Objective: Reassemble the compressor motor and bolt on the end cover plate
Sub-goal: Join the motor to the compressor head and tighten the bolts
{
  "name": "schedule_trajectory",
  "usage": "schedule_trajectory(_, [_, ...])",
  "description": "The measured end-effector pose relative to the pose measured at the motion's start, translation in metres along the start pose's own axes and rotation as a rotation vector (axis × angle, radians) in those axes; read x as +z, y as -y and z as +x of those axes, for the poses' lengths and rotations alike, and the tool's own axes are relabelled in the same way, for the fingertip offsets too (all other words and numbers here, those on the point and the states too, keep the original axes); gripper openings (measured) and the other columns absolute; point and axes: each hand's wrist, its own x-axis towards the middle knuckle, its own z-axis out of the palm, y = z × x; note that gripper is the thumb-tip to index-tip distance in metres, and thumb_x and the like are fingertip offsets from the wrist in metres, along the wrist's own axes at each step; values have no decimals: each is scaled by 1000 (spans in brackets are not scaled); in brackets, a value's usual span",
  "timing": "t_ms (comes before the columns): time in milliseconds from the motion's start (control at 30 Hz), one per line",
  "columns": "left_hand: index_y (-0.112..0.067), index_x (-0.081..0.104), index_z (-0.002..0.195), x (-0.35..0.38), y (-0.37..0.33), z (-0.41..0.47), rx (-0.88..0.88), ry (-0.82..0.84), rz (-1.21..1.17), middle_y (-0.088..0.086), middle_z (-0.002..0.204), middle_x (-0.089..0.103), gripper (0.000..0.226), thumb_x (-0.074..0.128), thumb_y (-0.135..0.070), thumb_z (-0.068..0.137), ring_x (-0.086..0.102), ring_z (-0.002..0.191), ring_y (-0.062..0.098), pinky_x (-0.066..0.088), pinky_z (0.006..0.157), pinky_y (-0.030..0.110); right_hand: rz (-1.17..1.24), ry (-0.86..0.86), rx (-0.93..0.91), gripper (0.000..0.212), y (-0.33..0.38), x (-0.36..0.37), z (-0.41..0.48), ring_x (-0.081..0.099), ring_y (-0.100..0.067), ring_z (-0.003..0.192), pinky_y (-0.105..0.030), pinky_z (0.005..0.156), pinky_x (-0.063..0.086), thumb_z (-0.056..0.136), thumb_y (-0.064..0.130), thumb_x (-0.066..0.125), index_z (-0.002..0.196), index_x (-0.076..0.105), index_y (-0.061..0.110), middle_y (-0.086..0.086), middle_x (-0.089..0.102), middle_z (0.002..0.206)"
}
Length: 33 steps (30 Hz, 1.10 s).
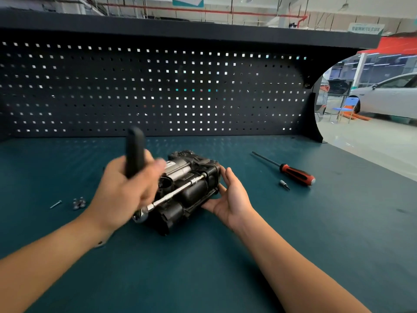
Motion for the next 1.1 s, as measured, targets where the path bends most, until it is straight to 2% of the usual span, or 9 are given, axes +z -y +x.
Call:
schedule_trajectory(100, [-20,24,60,-10,10,7,-261,-367,-401,-11,36,21,41,42,-24,97,14,28,3,14,31,13,25,-8,19,27,-2,1,-2,65,-31,90,-49,62,56,97,36,45,90,65,21,-6,63,104])
schedule_trajectory(200, [-21,23,61,-10,18,5,-419,-545,-699,-11,36,19,41,38,-25,99,18,25,6,13,30,14,12,-38,24,30,-4,0,-4,67,-31,85,-52,65,55,96,35,49,81,69,19,-5,68,91])
schedule_trajectory(267, [-21,23,59,-3,17,1,-365,-515,-627,-11,36,18,42,39,-22,98,16,26,3,14,29,15,-15,-49,19,25,-4,-1,-3,68,-30,83,-52,68,56,94,34,52,84,69,20,-3,70,88])
schedule_trajectory(367, [-23,21,52,10,10,-1,-229,-412,-438,-11,35,18,49,39,-15,97,14,28,3,14,33,10,-88,-60,15,11,-5,-3,0,66,-25,92,-47,67,57,92,33,56,100,63,31,2,64,104])
schedule_trajectory(467, [-21,15,59,13,6,-4,-232,-375,-397,-11,35,18,45,38,-13,97,13,28,4,14,35,10,-161,-61,0,19,-8,-2,1,66,-21,93,-48,73,57,91,35,58,110,60,36,6,65,106])
schedule_trajectory(600, [-21,14,62,11,7,-4,-247,-346,-397,-11,35,18,42,37,-13,97,8,31,6,13,37,10,-187,-108,-22,34,-10,1,1,66,-22,90,-54,80,53,90,30,61,124,55,31,2,66,112])
schedule_trajectory(800, [-21,18,52,11,3,-3,-170,-189,-283,-9,36,20,50,40,-7,94,12,30,5,15,40,11,-156,-150,-33,37,-10,1,2,66,-22,83,-51,74,55,89,27,63,125,56,27,1,67,102])
schedule_trajectory(1033, [-19,38,47,19,-7,-4,-44,100,-23,-5,37,28,43,68,-14,78,22,29,9,24,37,14,-144,-195,-42,42,-10,5,-3,66,-26,94,-50,75,55,88,26,65,129,54,26,-4,65,117])
schedule_trajectory(1100, [-18,38,47,19,-8,-4,-9,140,76,-8,36,30,39,65,-23,75,25,30,7,27,38,13,-161,-214,-53,42,-11,6,-4,66,-26,95,-51,77,55,88,26,65,128,54,26,-5,65,117])
